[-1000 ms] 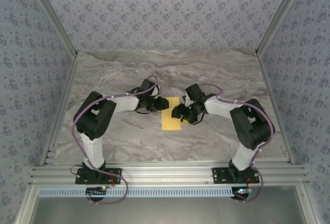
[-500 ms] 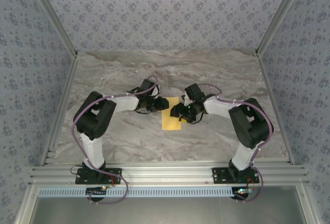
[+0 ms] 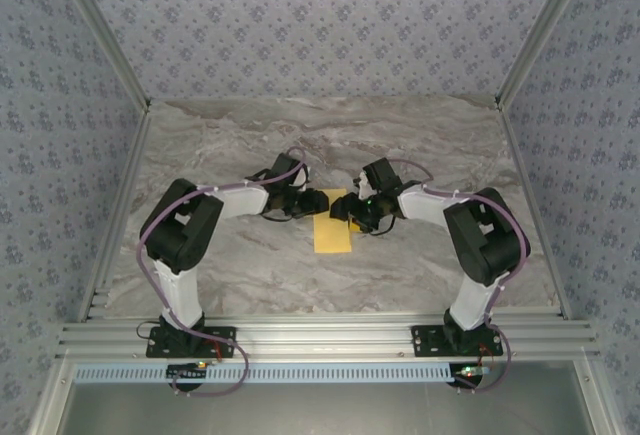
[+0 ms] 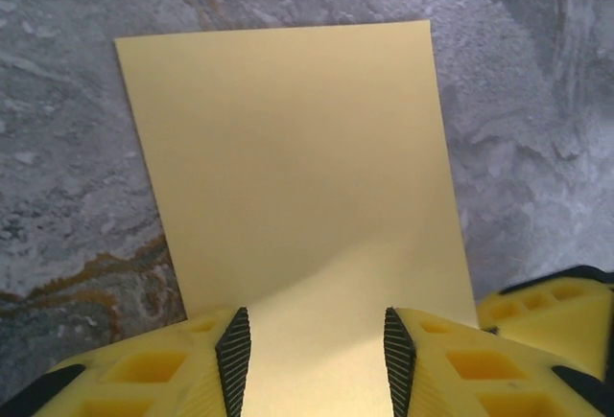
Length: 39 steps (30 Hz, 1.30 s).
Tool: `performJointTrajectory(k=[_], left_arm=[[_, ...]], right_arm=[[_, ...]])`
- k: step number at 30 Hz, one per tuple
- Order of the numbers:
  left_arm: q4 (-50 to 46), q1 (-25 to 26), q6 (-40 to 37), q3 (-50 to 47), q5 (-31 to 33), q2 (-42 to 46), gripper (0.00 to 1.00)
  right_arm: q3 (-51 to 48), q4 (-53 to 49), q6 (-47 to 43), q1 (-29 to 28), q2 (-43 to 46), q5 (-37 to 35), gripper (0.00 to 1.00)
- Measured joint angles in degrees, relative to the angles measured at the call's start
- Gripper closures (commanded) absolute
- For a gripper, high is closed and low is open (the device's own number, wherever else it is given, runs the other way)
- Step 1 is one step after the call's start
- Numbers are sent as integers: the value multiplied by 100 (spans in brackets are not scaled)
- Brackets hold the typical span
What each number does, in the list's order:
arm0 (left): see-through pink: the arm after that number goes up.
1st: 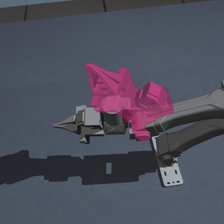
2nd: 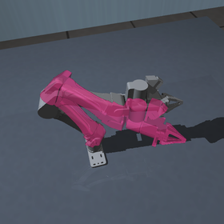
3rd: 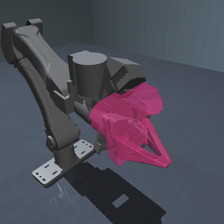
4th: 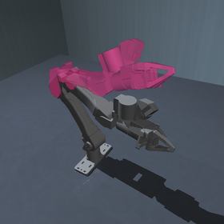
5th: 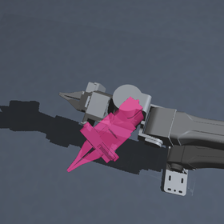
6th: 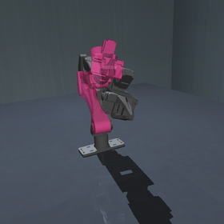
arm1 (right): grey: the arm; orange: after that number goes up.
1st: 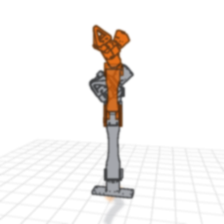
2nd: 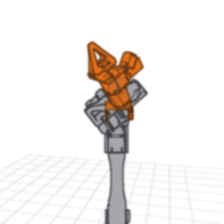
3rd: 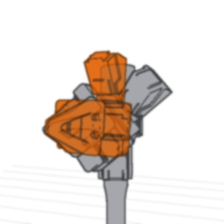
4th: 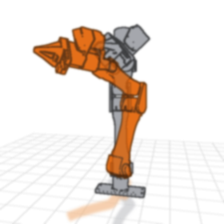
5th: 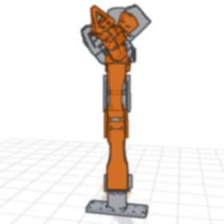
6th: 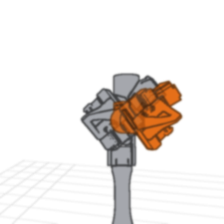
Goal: Fold a paper plane with a square sheet of paper (fold left side to right side)
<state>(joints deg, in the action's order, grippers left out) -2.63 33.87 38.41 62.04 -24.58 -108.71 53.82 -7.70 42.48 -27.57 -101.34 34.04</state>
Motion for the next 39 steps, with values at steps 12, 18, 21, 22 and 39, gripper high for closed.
performJointTrajectory(k=[12,18,21,22,39], left_arm=[[118,-227,-605,-1093,151,2651,33],[68,804,-962,-1755,566,3534,30],[-162,1399,-1047,-1827,918,3416,27],[-216,1611,-1080,-1823,1088,3316,26],[-1915,2944,-1333,286,3331,1029,23]], right_arm=[[103,234,219,232,-116,385,43],[437,240,343,238,-267,481,43],[570,243,407,238,-315,485,43],[603,243,439,238,-323,490,43],[763,232,581,238,-396,549,43]])
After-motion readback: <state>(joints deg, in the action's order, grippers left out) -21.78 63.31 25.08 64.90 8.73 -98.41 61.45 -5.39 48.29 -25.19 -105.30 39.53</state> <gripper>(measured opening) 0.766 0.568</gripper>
